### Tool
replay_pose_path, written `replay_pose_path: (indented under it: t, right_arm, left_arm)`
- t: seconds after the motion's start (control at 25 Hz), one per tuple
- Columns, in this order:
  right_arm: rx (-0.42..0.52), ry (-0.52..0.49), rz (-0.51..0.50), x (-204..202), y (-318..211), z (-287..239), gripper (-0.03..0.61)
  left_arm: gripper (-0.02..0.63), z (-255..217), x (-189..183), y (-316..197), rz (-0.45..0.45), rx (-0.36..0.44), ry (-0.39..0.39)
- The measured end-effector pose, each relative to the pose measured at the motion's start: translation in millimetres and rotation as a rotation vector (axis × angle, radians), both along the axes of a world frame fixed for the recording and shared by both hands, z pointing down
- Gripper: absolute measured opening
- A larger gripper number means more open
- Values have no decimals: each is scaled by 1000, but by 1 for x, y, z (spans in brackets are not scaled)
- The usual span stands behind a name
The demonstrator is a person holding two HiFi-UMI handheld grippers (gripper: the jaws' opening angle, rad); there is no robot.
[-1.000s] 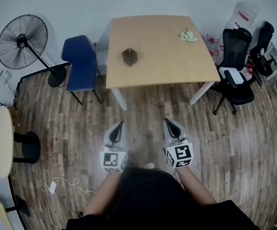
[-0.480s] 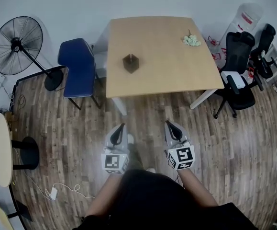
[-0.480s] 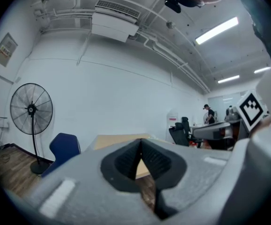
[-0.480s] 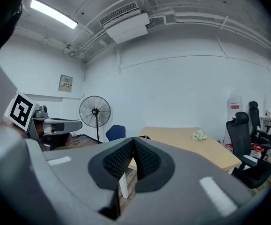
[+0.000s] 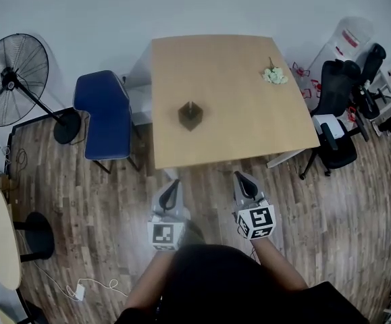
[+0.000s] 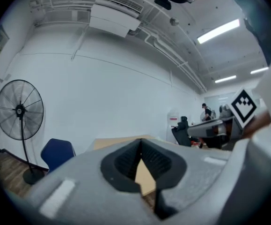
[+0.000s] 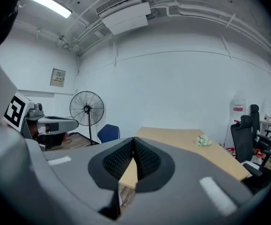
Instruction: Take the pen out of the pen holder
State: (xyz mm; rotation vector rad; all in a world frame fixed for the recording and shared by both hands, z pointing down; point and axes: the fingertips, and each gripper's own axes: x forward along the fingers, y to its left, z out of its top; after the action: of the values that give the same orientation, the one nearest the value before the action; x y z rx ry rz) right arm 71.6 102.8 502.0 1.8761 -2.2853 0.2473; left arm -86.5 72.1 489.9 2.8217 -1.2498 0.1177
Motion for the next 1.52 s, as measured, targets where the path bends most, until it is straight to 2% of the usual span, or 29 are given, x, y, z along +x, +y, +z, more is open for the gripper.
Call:
replay_pose_path:
  t: [0.12, 0.32, 0.52, 0.68, 0.88, 1.04, 1.2, 1.52]
  right_arm:
    - [1, -7, 16, -7, -41, -7, 2]
    - [-21, -7, 51, -19, -88, -1, 2]
    - [-59, -1, 57, -23, -123, 9, 2]
    - [-65, 9, 61, -25, -146, 10, 2]
    - [-94, -12, 62, -12, -165, 23, 2]
    - [-93, -57, 63, 8, -201, 35, 2]
    - [-99, -91, -12, 17, -251, 45, 2]
    - [-138, -94, -135, 43, -327, 65, 8]
  left_arm:
    - [3, -8, -12, -47, 3, -14, 48]
    - [3, -4, -34, -106, 7, -25, 82]
    - [3, 2, -44, -145, 5, -55, 119]
    - [3, 7, -47, -167, 5, -72, 115]
    - [3, 17, -33, -188, 10, -96, 86]
    - [3, 27, -17, -214, -12, -123, 43]
    - [3, 33, -6, -247, -73, -126, 4]
    - [3, 48, 30, -304, -146, -162, 14]
